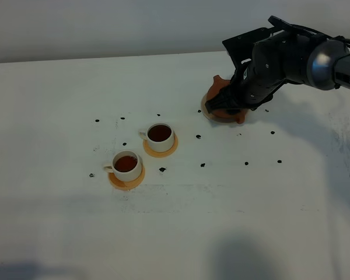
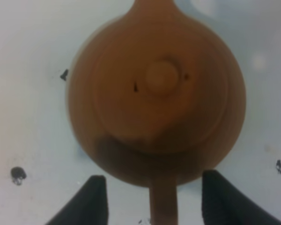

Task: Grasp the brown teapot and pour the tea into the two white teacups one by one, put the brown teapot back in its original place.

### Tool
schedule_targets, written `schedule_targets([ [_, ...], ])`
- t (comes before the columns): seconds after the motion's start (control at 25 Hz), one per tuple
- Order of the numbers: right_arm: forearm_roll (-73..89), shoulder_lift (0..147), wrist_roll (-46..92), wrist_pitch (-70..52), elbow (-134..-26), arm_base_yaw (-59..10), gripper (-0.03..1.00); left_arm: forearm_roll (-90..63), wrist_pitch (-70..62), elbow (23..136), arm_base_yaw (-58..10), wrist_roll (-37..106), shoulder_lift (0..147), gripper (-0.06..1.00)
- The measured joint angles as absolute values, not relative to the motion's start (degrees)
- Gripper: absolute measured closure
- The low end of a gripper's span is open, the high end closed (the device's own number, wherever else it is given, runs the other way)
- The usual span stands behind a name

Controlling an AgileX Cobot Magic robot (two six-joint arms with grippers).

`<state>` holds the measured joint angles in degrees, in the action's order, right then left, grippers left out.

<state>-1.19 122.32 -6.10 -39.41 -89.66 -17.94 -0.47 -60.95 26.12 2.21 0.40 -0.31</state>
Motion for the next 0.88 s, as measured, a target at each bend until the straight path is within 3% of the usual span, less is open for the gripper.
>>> schedule_targets([
  [0.36, -1.46, 113.84, -5.93, -43.61, -88.2, -16.67, 0.5, -0.47, -60.95, 26.12, 2.21, 0.4, -0.31, 0.72],
  [0.88, -1.18, 77.98, -9.18, -31.78, -54.24, -11.4, 0.53, -0.47, -60.95, 26.12, 2.21, 0.4, -0.31, 0.72],
])
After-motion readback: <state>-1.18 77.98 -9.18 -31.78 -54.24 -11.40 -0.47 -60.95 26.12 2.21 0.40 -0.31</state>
